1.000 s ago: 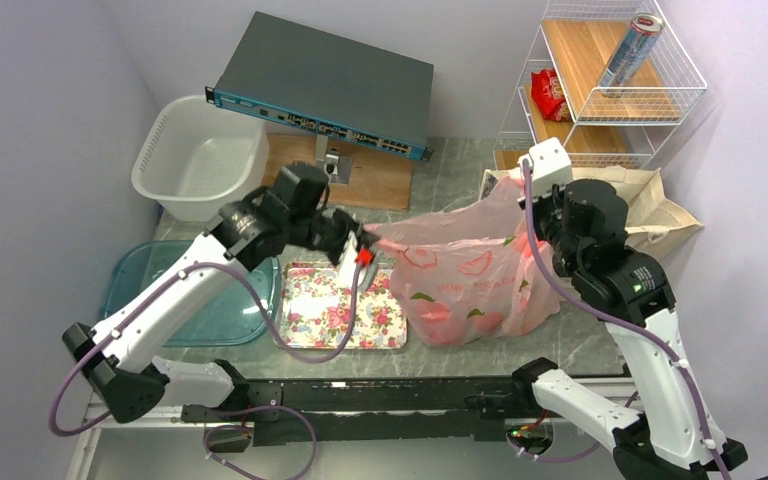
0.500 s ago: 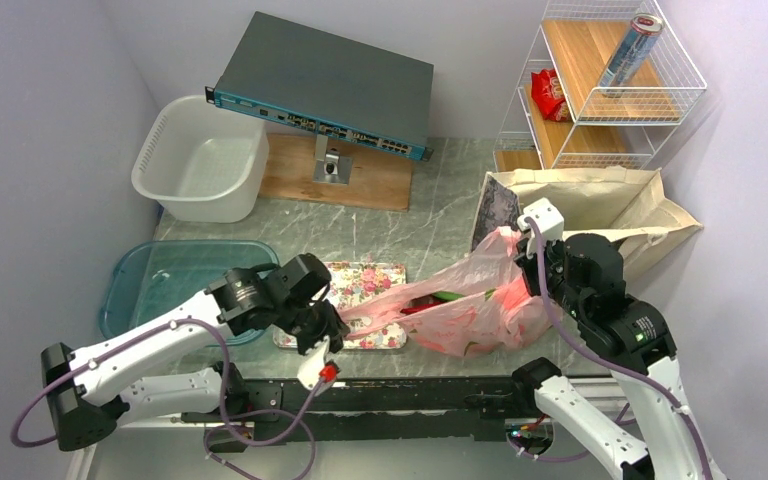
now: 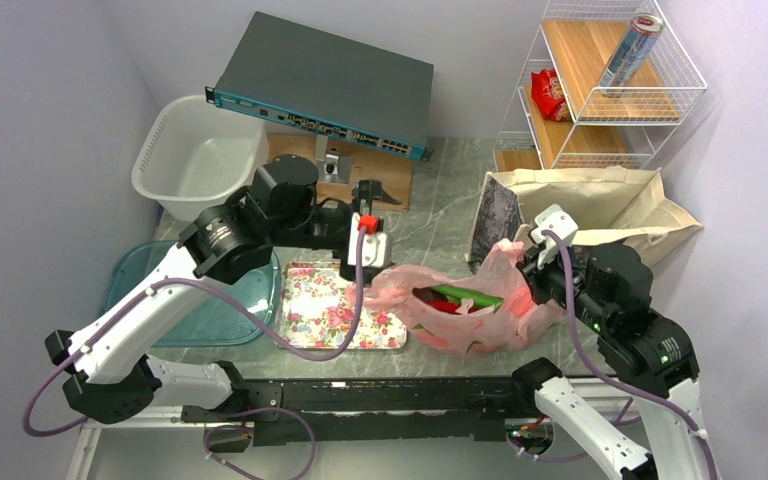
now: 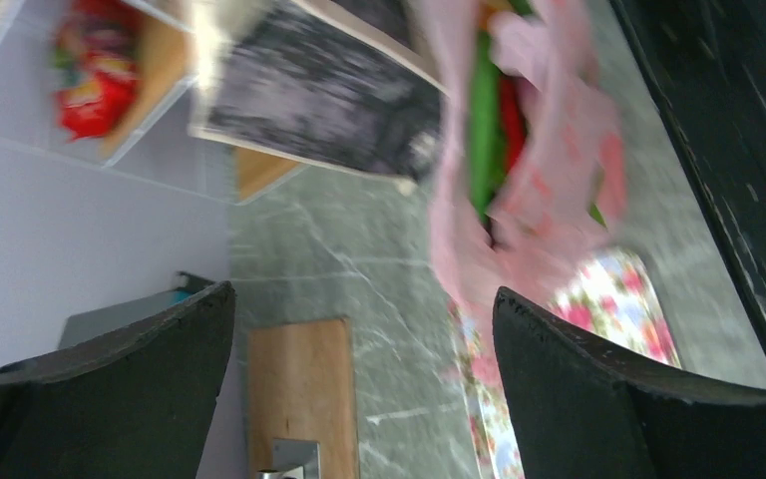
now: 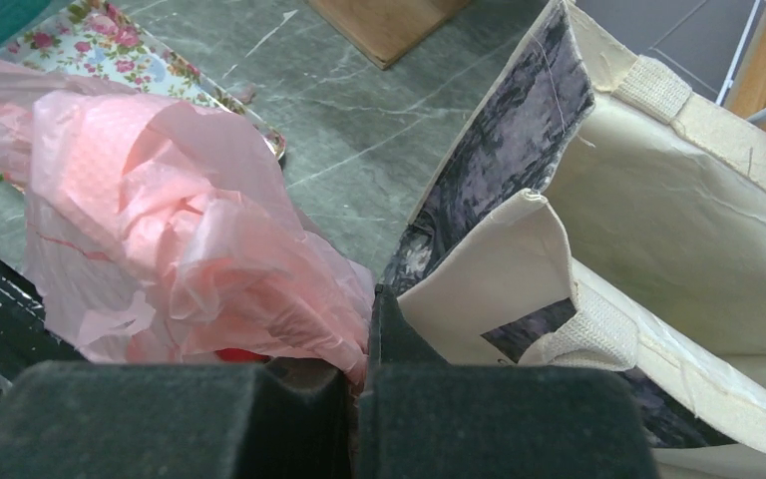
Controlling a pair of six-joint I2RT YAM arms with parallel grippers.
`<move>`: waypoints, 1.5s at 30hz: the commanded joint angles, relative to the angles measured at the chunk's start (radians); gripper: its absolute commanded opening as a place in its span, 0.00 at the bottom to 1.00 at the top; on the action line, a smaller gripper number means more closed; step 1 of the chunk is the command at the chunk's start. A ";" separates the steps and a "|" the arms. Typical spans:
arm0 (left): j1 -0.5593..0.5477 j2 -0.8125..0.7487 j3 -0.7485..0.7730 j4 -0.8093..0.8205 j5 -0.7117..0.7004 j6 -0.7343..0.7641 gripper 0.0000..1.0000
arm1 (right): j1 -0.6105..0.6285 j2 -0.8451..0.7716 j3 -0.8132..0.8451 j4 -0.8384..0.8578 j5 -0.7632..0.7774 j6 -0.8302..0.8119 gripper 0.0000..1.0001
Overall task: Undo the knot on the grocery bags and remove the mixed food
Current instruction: Adjust the takeout bag at the center of the board.
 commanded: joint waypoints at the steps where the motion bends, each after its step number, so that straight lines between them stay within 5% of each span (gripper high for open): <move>1: -0.020 0.094 -0.010 0.079 0.057 -0.213 0.99 | -0.001 -0.020 0.010 0.008 -0.038 -0.016 0.00; 9: -0.044 0.259 -0.130 0.154 0.000 -0.269 0.99 | -0.003 -0.012 0.042 0.017 0.016 0.002 0.00; 11: -0.024 0.306 -0.154 0.161 -0.042 -0.314 0.92 | -0.007 -0.012 0.041 0.039 0.027 0.012 0.00; 14: 0.078 0.423 -0.015 0.134 0.054 -0.424 0.46 | -0.018 0.017 0.060 0.110 0.051 0.027 0.00; 15: 0.115 0.455 0.071 0.149 0.089 -0.483 0.19 | -0.020 0.032 0.081 0.133 0.075 0.033 0.00; 16: 0.140 0.487 0.162 0.175 0.114 -0.543 0.02 | -0.022 0.053 0.104 0.150 0.144 0.038 0.00; 20: 0.152 0.489 0.370 0.377 0.194 -0.625 0.00 | -0.024 0.086 0.203 0.123 0.198 0.044 0.00; 22: 0.129 0.451 0.323 0.498 0.218 -0.600 0.00 | -0.023 0.071 0.203 0.055 0.188 0.054 0.00; 28: 0.116 0.396 0.071 0.447 0.307 -0.459 0.00 | -0.045 -0.063 0.015 -0.076 0.192 0.056 0.00; 30: 0.107 0.352 -0.035 0.471 0.317 -0.394 0.00 | -0.047 -0.082 -0.022 -0.117 0.164 0.042 0.14; 34: 0.084 0.325 -0.118 0.445 0.307 -0.283 0.00 | -0.049 -0.042 0.075 -0.208 -0.116 -0.022 0.80; 36: 0.082 0.333 -0.111 0.440 0.302 -0.285 0.00 | -0.047 0.001 0.154 -0.222 -0.275 -0.066 0.96; 45: 0.075 0.291 -0.137 0.492 0.283 -0.341 0.00 | -0.048 0.273 0.433 -0.141 -0.516 -0.095 1.00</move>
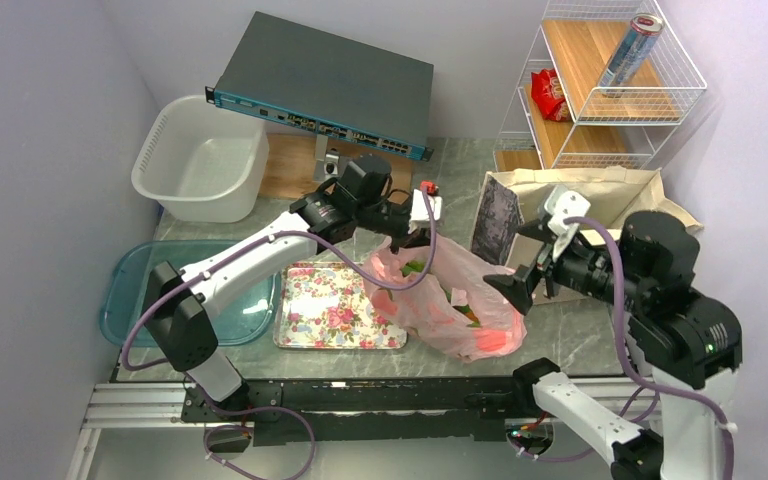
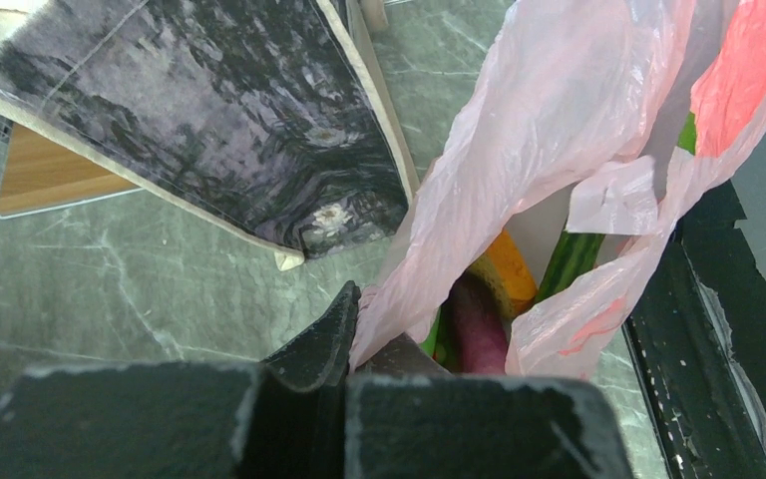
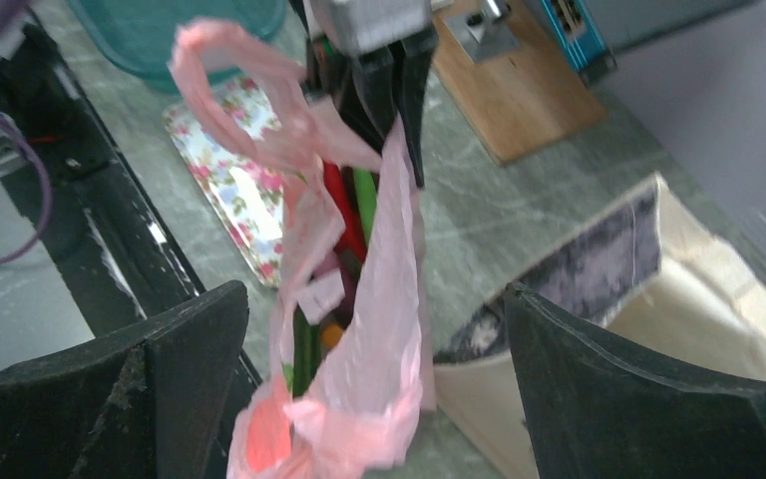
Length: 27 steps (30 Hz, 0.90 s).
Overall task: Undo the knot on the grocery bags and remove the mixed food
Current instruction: Adjust the takeout bag at the center of the board.
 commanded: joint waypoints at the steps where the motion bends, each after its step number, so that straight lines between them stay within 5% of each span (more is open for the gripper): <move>1: -0.010 -0.082 -0.003 0.086 0.014 -0.037 0.00 | -0.001 0.113 0.033 0.073 -0.164 -0.010 1.00; 11: -0.014 -0.115 0.037 0.066 -0.044 -0.109 0.00 | 0.004 0.173 -0.205 0.133 -0.226 -0.043 0.99; 13: -0.019 -0.109 0.055 0.031 -0.072 -0.109 0.00 | 0.007 0.186 -0.240 0.123 -0.209 -0.041 0.92; 17: -0.021 -0.130 0.045 -0.023 -0.115 -0.110 0.03 | 0.008 0.183 -0.295 0.125 -0.063 -0.032 0.60; 19: -0.022 -0.157 0.024 -0.055 -0.134 -0.103 0.07 | 0.008 0.171 -0.302 0.094 -0.024 -0.063 0.29; 21: -0.021 -0.198 -0.007 -0.089 -0.169 -0.100 0.19 | 0.007 0.150 -0.312 0.066 0.018 -0.081 0.00; 25: -0.014 -0.256 -0.103 -0.160 -0.273 -0.080 0.69 | 0.007 0.078 -0.320 0.057 0.070 -0.029 0.00; 27: -0.014 -0.258 -0.153 -0.176 -0.334 -0.060 0.83 | 0.007 0.050 -0.318 0.091 0.080 0.021 0.00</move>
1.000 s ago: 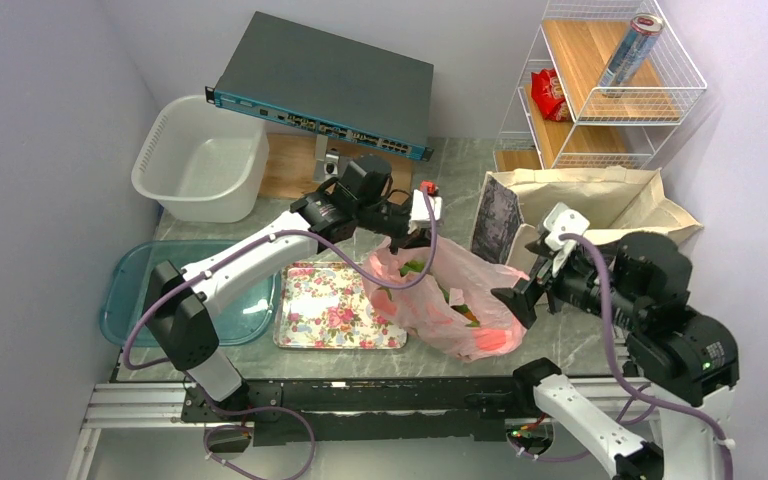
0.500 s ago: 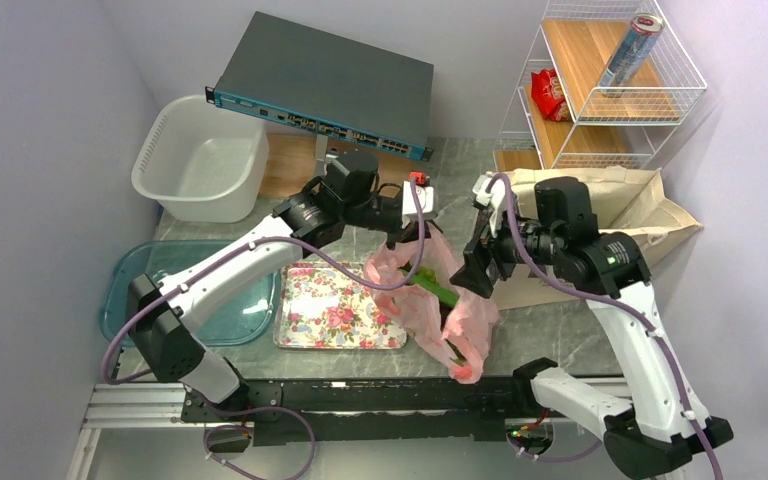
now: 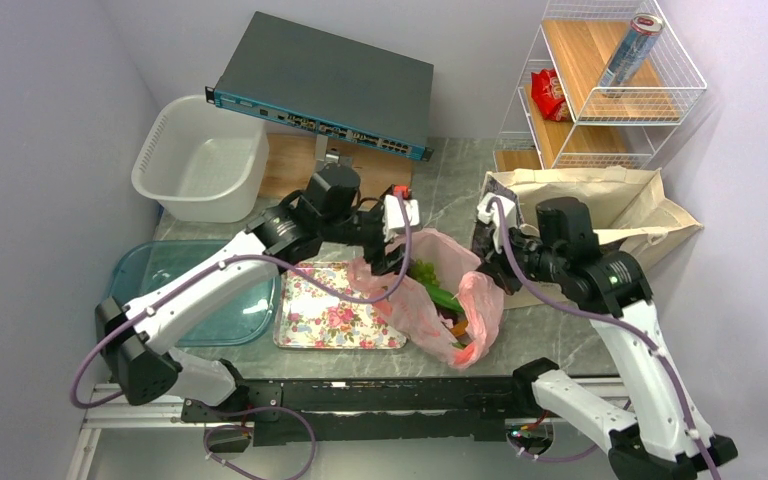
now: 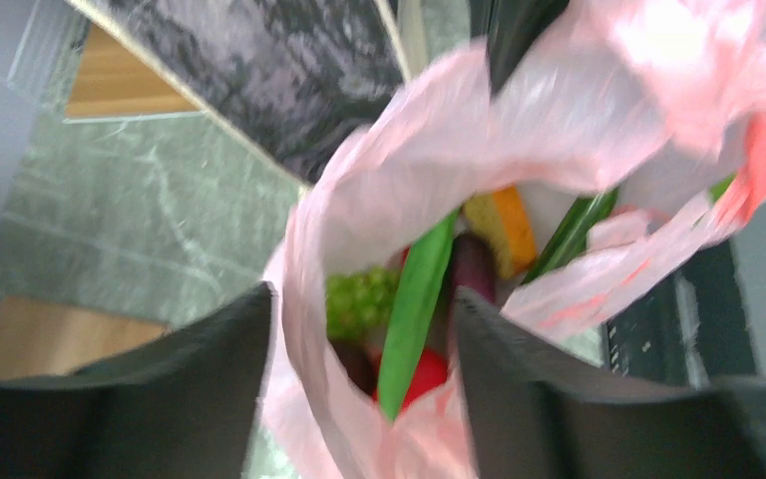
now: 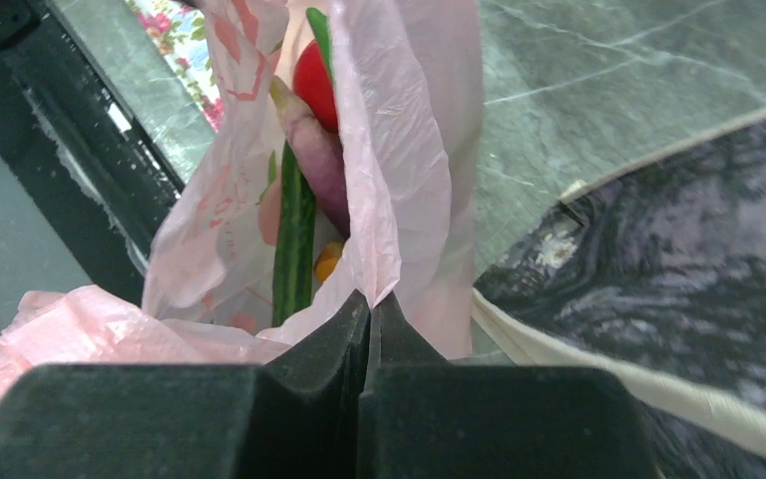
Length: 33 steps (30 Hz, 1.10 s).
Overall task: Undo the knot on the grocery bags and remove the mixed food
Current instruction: Adjust the takeout bag at the center of the board.
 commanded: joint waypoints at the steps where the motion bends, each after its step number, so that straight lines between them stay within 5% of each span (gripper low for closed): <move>1: 0.001 -0.033 -0.087 -0.068 -0.160 0.027 0.85 | 0.001 -0.079 0.016 0.042 0.065 0.085 0.00; 3: 0.003 0.018 -0.053 -0.082 -0.212 0.041 0.79 | 0.000 -0.073 0.026 0.086 0.094 0.118 0.00; 7: 0.007 0.159 0.167 -0.065 -0.213 0.076 0.16 | 0.000 -0.050 0.085 0.158 0.176 0.126 0.00; 9: 0.008 0.218 0.275 0.037 -0.184 0.069 0.00 | 0.000 -0.029 0.157 0.159 0.194 0.129 0.00; 13: 0.008 0.263 0.414 0.162 -0.026 0.081 0.00 | -0.001 -0.009 0.278 0.075 0.187 0.144 0.00; 19: 0.029 0.148 0.168 0.272 0.045 0.173 0.00 | -0.001 -0.083 0.185 0.015 0.132 0.179 0.00; 20: 0.036 0.133 0.130 0.231 0.051 0.203 0.10 | 0.000 -0.105 0.132 0.026 0.111 0.174 0.00; 23: 0.057 0.066 0.077 0.068 0.078 0.235 0.63 | 0.000 -0.135 -0.006 0.048 0.058 0.137 0.00; 26: 0.062 -0.074 0.053 0.024 0.108 0.164 0.77 | 0.000 -0.121 -0.065 0.051 0.032 0.099 0.00; 30: 0.009 -0.240 -0.066 -0.049 0.109 0.287 0.74 | 0.001 -0.119 -0.092 0.053 0.010 0.059 0.00; 33: -0.061 -0.266 -0.112 -0.099 0.068 0.391 0.55 | 0.000 -0.119 -0.096 0.074 -0.018 0.070 0.00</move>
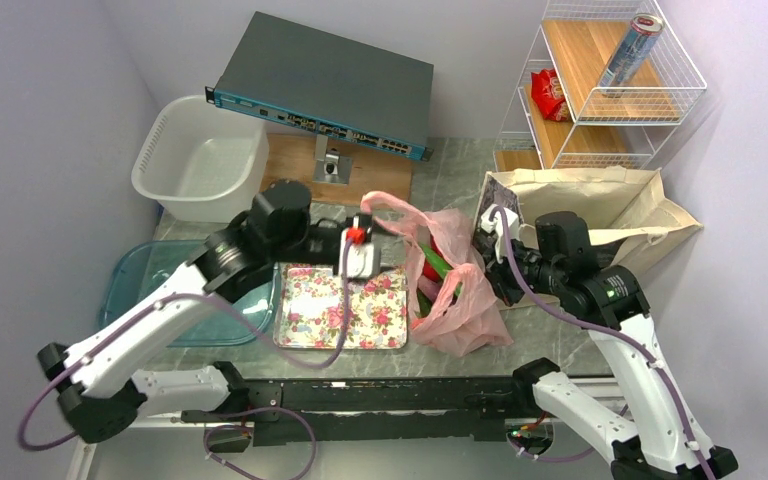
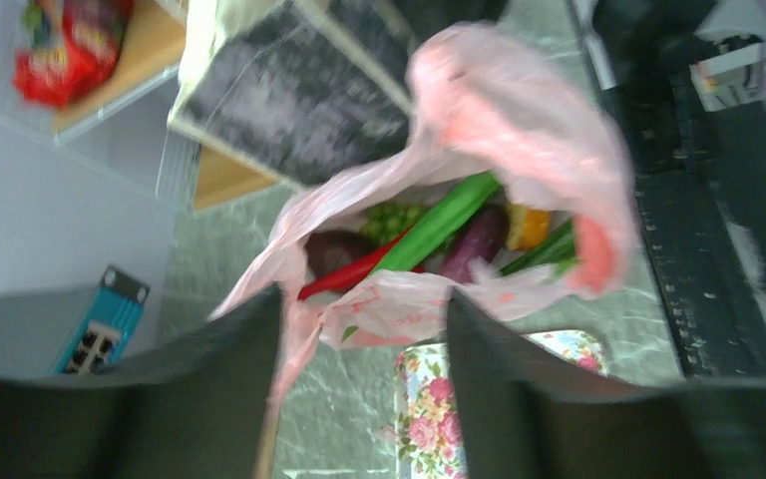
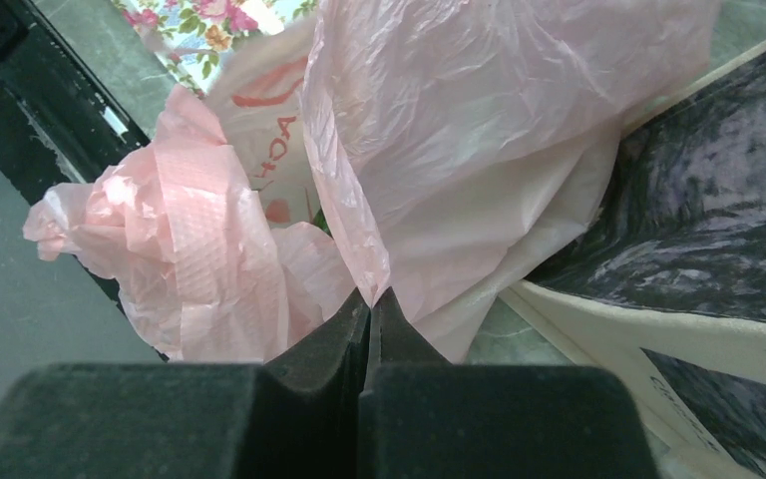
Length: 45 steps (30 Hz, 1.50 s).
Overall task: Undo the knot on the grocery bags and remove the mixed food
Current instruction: Adjust the takeout bag at the center of the board.
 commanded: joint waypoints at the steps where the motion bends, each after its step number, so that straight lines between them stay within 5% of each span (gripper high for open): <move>1: -0.097 -0.037 -0.029 -0.085 0.008 0.154 0.50 | 0.001 -0.024 0.015 0.057 -0.080 -0.011 0.00; 12: -0.193 0.332 0.007 0.106 -0.167 0.092 0.39 | 0.001 -0.020 0.036 0.055 -0.049 0.019 0.00; 18: -0.186 0.124 -0.494 0.072 -0.250 0.279 0.27 | -0.001 -0.035 0.067 0.013 0.056 0.019 0.00; 21: -0.186 0.027 -0.603 0.052 -0.251 0.288 0.28 | 0.000 -0.047 0.055 0.025 0.074 0.040 0.00; 24: -0.168 -0.035 -0.548 0.040 -0.259 0.206 0.49 | -0.001 -0.049 0.046 0.036 0.073 0.048 0.00; 28: -0.092 -0.111 -0.377 0.036 -0.085 0.021 0.69 | 0.000 -0.036 0.046 0.048 0.004 0.060 0.00; 33: -0.082 -0.055 -0.199 0.037 0.072 -0.161 0.69 | 0.001 0.000 0.030 0.128 -0.061 0.096 0.00; 39: -0.148 0.064 -0.146 0.150 0.074 -0.240 0.51 | 0.000 0.031 0.047 0.175 -0.083 0.123 0.00; 45: -0.201 0.269 -0.023 0.148 -0.022 -0.315 0.74 | 0.000 0.021 0.046 0.173 -0.074 0.129 0.00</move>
